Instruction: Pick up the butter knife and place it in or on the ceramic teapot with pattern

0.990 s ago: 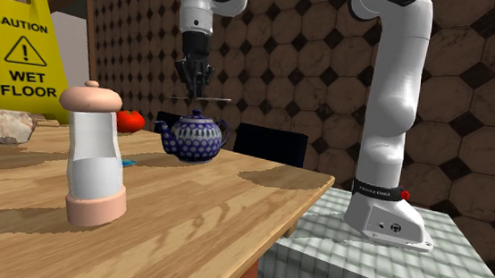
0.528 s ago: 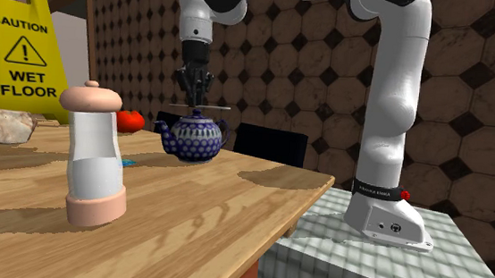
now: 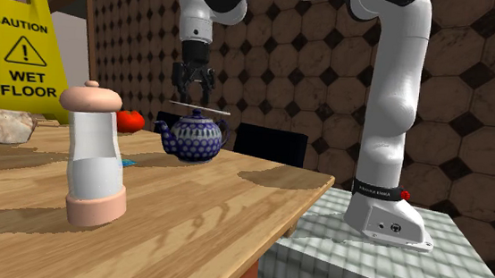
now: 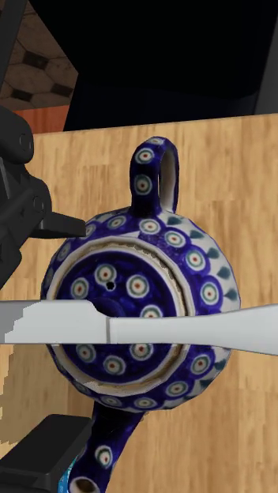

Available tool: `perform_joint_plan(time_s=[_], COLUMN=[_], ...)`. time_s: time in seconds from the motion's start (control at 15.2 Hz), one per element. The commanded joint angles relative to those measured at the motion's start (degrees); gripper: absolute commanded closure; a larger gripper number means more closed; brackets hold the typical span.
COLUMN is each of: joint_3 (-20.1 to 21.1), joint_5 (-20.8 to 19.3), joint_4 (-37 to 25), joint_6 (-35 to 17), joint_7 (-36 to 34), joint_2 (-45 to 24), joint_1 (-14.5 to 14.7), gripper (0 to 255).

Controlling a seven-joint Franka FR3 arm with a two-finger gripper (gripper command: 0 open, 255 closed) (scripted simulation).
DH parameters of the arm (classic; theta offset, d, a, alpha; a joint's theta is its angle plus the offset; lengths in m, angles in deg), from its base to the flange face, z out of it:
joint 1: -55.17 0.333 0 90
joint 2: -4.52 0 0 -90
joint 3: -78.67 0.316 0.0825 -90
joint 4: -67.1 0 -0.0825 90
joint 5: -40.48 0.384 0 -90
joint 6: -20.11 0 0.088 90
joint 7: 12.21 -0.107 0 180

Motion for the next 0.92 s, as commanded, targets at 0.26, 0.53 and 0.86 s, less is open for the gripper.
perform_joint_plan(time_s=[0.26, 0.53, 0.86], joint_3=[-0.04, -0.03, -0.03], joint_5=[0.23, 0.23, 0.23], joint_4=[-5.28, -6.80, -6.81], joint_6=[5.71, 7.23, 7.23], joint_7=[0.17, 0.17, 0.17], joint_2=[0.48, 0.48, 0.47], joint_1=[-0.02, -0.02, -0.02], gripper=[0, 0, 0])
